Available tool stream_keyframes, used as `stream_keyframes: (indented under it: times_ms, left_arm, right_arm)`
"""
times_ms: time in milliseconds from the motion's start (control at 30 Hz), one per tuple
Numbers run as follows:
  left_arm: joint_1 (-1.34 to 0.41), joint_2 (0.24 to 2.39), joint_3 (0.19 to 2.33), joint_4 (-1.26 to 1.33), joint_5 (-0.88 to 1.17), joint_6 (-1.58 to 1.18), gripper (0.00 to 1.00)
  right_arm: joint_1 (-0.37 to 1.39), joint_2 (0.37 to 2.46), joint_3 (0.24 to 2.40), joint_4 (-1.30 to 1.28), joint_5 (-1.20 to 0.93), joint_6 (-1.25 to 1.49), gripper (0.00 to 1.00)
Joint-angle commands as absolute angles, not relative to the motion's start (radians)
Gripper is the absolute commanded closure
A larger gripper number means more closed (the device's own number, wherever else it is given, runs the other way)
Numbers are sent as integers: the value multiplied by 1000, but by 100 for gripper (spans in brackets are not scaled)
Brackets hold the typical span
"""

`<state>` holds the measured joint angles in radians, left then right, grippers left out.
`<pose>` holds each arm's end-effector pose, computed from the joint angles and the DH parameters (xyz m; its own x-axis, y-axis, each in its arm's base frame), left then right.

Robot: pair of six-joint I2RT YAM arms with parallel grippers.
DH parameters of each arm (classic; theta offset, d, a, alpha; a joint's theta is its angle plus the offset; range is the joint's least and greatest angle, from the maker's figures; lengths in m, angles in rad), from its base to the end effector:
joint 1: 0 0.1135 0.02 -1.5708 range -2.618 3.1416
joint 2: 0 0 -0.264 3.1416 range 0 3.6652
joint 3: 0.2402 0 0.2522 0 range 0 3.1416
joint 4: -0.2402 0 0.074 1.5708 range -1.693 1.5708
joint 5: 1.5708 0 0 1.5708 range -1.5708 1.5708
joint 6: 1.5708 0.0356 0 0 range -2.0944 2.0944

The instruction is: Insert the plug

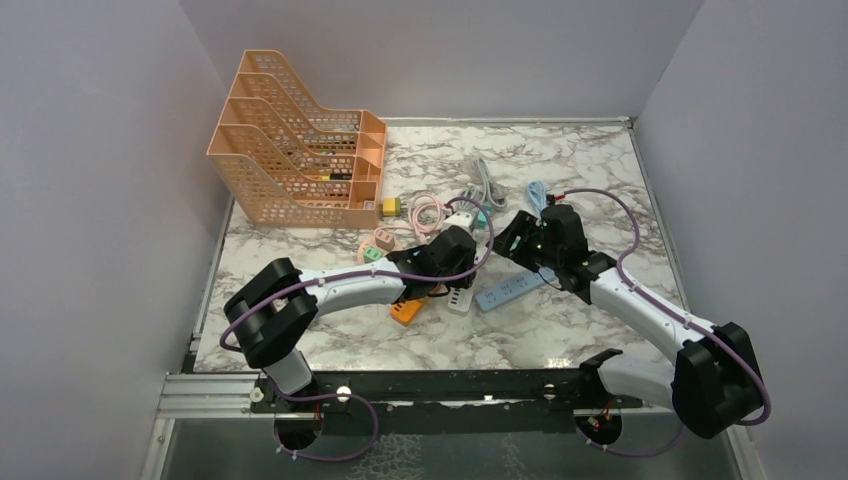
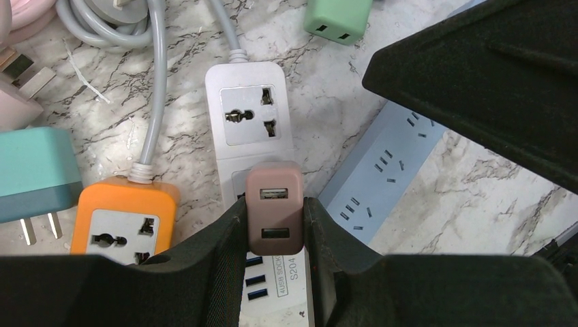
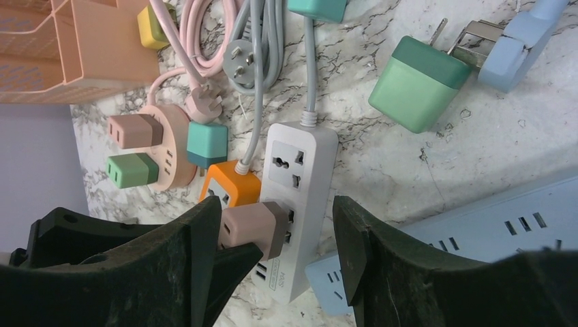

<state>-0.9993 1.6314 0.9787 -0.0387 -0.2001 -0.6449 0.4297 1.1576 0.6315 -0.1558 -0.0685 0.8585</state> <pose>0.1958 -0.2913 0.2065 -0.7213 0.0325 -0.6918 0.3853 0.8489 -0.3618 0.2181 0.1026 0.2151 -0.7256 0.4981 -0.4748 0.1305 0.7770 0.6158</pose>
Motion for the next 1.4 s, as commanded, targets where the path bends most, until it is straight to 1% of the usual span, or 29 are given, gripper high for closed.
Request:
stream_keyframes:
  times_ms: [0, 133, 267, 333, 533, 767, 933, 1233, 1367]
  left_arm:
    - [-1020, 1642, 1001, -113, -245, -645, 91]
    - [-1031, 1647, 1018, -175, -311, -601, 92]
    - [-1039, 1648, 1036, -266, -449, -476, 93]
    - [-1038, 1648, 1035, -290, -463, -414, 93]
    - [-1037, 1643, 982, -265, -348, -341, 93]
    - [-1027, 1649, 940, -253, -283, -340, 94]
    - [-1005, 1708, 951, -298, -237, -332, 96]
    - [-1002, 1798, 938, -365, -255, -377, 100]
    - [-999, 1786, 908, -363, -268, -394, 100]
  right_arm:
    - [423, 1150, 617, -127, -78, 847, 39]
    - [421, 1154, 618, -128, -77, 846, 39]
    - [419, 1146, 621, -141, -72, 840, 39]
    - [419, 1140, 618, -145, -64, 837, 39]
    - [416, 1139, 614, -144, -67, 846, 39]
    - [416, 1142, 614, -143, -68, 847, 39]
    - [414, 1149, 615, -136, -73, 850, 39]
    - [414, 1159, 617, -136, -60, 842, 40]
    - [414, 1167, 626, -147, -43, 829, 40]
